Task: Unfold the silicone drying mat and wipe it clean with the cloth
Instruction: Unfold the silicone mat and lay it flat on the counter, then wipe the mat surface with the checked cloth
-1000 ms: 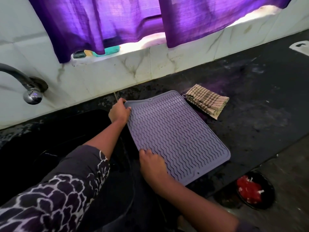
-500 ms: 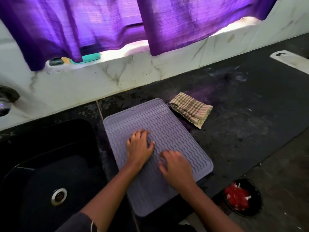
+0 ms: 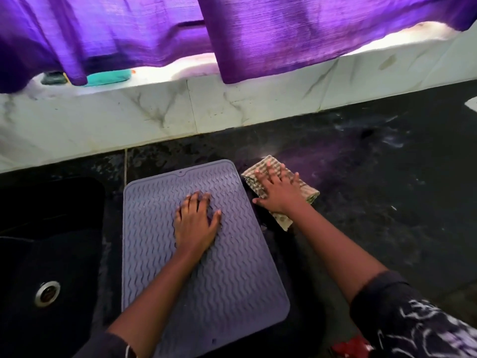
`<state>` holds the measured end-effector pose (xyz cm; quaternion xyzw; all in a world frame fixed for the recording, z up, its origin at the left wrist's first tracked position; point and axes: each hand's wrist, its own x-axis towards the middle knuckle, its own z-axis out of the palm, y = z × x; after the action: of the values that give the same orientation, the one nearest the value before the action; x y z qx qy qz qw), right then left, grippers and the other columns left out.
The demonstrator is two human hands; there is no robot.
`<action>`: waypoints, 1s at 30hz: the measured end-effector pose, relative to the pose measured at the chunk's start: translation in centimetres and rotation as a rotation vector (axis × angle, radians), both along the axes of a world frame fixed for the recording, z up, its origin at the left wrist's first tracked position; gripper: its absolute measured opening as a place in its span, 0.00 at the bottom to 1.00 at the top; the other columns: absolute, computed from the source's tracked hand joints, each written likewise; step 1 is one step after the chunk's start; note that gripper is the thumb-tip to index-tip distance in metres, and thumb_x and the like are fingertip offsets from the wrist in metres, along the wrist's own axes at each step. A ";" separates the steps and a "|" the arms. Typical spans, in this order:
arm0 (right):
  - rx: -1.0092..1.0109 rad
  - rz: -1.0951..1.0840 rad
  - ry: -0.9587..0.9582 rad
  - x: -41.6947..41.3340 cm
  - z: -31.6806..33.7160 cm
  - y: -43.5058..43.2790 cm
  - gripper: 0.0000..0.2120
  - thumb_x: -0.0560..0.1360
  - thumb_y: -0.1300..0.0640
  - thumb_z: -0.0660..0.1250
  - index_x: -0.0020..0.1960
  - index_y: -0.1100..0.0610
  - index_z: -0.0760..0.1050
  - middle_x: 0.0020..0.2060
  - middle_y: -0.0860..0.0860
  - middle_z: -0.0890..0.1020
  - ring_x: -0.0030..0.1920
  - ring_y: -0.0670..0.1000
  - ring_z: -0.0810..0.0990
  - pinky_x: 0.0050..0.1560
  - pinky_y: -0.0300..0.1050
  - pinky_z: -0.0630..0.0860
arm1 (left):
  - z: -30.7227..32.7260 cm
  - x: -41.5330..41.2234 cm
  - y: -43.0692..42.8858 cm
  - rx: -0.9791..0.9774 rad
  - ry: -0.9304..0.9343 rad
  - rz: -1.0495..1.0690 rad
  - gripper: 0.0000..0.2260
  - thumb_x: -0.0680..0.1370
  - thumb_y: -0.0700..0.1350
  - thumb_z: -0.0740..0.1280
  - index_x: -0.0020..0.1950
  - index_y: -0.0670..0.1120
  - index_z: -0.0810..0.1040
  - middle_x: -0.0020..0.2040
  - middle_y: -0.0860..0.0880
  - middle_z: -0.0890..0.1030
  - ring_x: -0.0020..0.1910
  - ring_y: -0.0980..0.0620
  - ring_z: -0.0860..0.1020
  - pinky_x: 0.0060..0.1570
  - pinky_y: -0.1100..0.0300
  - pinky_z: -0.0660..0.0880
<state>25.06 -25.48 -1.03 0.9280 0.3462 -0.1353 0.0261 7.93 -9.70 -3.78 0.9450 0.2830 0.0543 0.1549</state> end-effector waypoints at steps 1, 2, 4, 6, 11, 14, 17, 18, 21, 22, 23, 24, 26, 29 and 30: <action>0.003 0.004 0.032 0.1 -0.4 -0.2 0.37 0.73 0.32 0.52 0.74 0.43 0.39 0.75 0.53 0.39 0.74 0.63 0.38 0.69 0.69 0.40 | 0.0 0.0 0.0 0.004 -0.001 0.004 0.26 0.79 0.60 0.55 0.75 0.51 0.60 0.76 0.47 0.60 0.75 0.46 0.55 0.73 0.46 0.52; 0.014 0.009 0.054 0.3 -0.8 -0.4 0.36 0.74 0.32 0.50 0.74 0.42 0.39 0.75 0.52 0.38 0.74 0.63 0.37 0.69 0.69 0.41 | -0.1 0.1 0.0 0.012 -0.004 0.010 0.26 0.79 0.60 0.55 0.75 0.51 0.61 0.76 0.48 0.61 0.75 0.46 0.56 0.73 0.46 0.52; 0.050 0.014 0.055 0.3 -1.3 -0.7 0.34 0.75 0.33 0.48 0.74 0.42 0.39 0.76 0.51 0.39 0.74 0.62 0.38 0.69 0.69 0.41 | -0.1 0.2 0.0 0.020 -0.005 0.023 0.26 0.79 0.60 0.56 0.74 0.52 0.61 0.76 0.48 0.61 0.75 0.46 0.56 0.73 0.46 0.52; 0.100 0.004 0.021 0.0 -1.6 -0.8 0.31 0.76 0.35 0.48 0.74 0.43 0.42 0.76 0.51 0.42 0.74 0.62 0.41 0.70 0.69 0.41 | -0.2 0.2 0.0 0.028 -0.007 0.031 0.26 0.78 0.60 0.56 0.74 0.52 0.61 0.76 0.48 0.62 0.75 0.46 0.57 0.73 0.46 0.52; 0.185 -0.056 -0.101 -1.0 -1.9 0.2 0.26 0.78 0.44 0.51 0.75 0.47 0.50 0.76 0.54 0.53 0.73 0.64 0.51 0.68 0.70 0.49 | -0.5 0.3 0.1 0.050 -0.024 0.041 0.26 0.78 0.61 0.56 0.73 0.53 0.63 0.75 0.48 0.64 0.74 0.47 0.59 0.72 0.46 0.53; 0.152 -0.102 -0.111 -1.3 -1.7 1.0 0.24 0.80 0.51 0.52 0.74 0.53 0.53 0.75 0.56 0.56 0.72 0.66 0.54 0.67 0.71 0.54 | -0.5 0.2 0.0 0.045 -0.029 0.048 0.25 0.78 0.61 0.58 0.73 0.53 0.63 0.75 0.49 0.64 0.74 0.47 0.60 0.72 0.46 0.53; 0.113 -0.093 -0.151 -0.9 -1.0 1.4 0.19 0.79 0.59 0.52 0.70 0.60 0.59 0.72 0.60 0.64 0.69 0.68 0.63 0.62 0.68 0.65 | -0.4 0.3 0.0 0.036 -0.023 0.048 0.25 0.78 0.61 0.58 0.73 0.53 0.63 0.75 0.49 0.63 0.74 0.48 0.59 0.72 0.46 0.52; 0.146 -0.094 -0.139 -0.5 -0.5 1.2 0.17 0.79 0.61 0.53 0.66 0.62 0.63 0.67 0.62 0.70 0.64 0.67 0.69 0.58 0.63 0.70 | -0.3 0.3 0.0 0.026 -0.021 0.046 0.25 0.78 0.61 0.58 0.73 0.53 0.63 0.75 0.49 0.63 0.74 0.48 0.58 0.72 0.46 0.51; 0.525 -0.280 0.043 0.3 3.4 0.1 0.10 0.76 0.60 0.56 0.56 0.62 0.69 0.47 0.61 0.80 0.47 0.62 0.78 0.42 0.49 0.69 | 0.4 0.4 0.0 -0.001 0.015 0.047 0.25 0.78 0.61 0.57 0.73 0.53 0.63 0.76 0.49 0.61 0.75 0.47 0.56 0.73 0.45 0.46; 0.693 -0.406 0.193 0.3 5.1 -0.3 0.11 0.76 0.60 0.56 0.56 0.62 0.71 0.45 0.60 0.80 0.44 0.59 0.78 0.40 0.46 0.68 | 0.9 0.5 -0.2 -0.001 0.023 0.045 0.26 0.78 0.62 0.56 0.73 0.53 0.62 0.76 0.48 0.61 0.76 0.47 0.55 0.73 0.44 0.44; 0.883 -0.528 0.383 0.0 6.7 -0.7 0.11 0.77 0.60 0.56 0.56 0.61 0.72 0.43 0.56 0.81 0.41 0.56 0.79 0.38 0.42 0.71 | 1.5 0.7 -0.5 -0.005 0.008 0.025 0.27 0.77 0.63 0.55 0.74 0.53 0.62 0.76 0.47 0.60 0.76 0.46 0.54 0.73 0.44 0.42; 1.039 -0.636 0.589 -0.3 7.9 -0.9 0.10 0.77 0.61 0.57 0.55 0.61 0.74 0.41 0.54 0.81 0.38 0.52 0.79 0.35 0.39 0.74 | 2.3 0.9 -0.9 -0.012 -0.048 -0.022 0.28 0.77 0.64 0.54 0.74 0.53 0.61 0.76 0.46 0.59 0.76 0.46 0.54 0.73 0.44 0.43; 1.208 -0.760 0.917 -1.3 9.6 -1.2 0.09 0.77 0.61 0.59 0.53 0.61 0.75 0.37 0.54 0.81 0.34 0.50 0.80 0.35 0.38 0.78 | 4.7 1.5 -1.8 -0.045 -0.257 -0.194 0.30 0.76 0.64 0.52 0.75 0.52 0.61 0.76 0.47 0.60 0.76 0.48 0.56 0.74 0.44 0.50; 1.237 -0.861 1.266 -2.7 10.4 -0.9 0.16 0.74 0.58 0.63 0.58 0.65 0.75 0.46 0.61 0.82 0.46 0.58 0.81 0.55 0.51 0.75 | 9.0 2.4 -2.4 -0.111 -0.417 -0.442 0.31 0.76 0.65 0.54 0.76 0.52 0.58 0.77 0.51 0.58 0.76 0.52 0.54 0.73 0.48 0.52; 1.234 -0.869 1.354 -3.3 10.6 -0.6 0.18 0.73 0.57 0.63 0.60 0.65 0.75 0.51 0.62 0.81 0.50 0.60 0.80 0.59 0.54 0.73 | 10.2 2.5 -2.4 -0.126 -0.388 -0.497 0.33 0.75 0.67 0.54 0.76 0.52 0.57 0.77 0.51 0.57 0.76 0.52 0.53 0.74 0.48 0.51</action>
<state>21.80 -26.08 9.59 0.5532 -0.0700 -0.4281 -0.7112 10.45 -12.06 6.46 0.9457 0.0117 0.1765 0.2727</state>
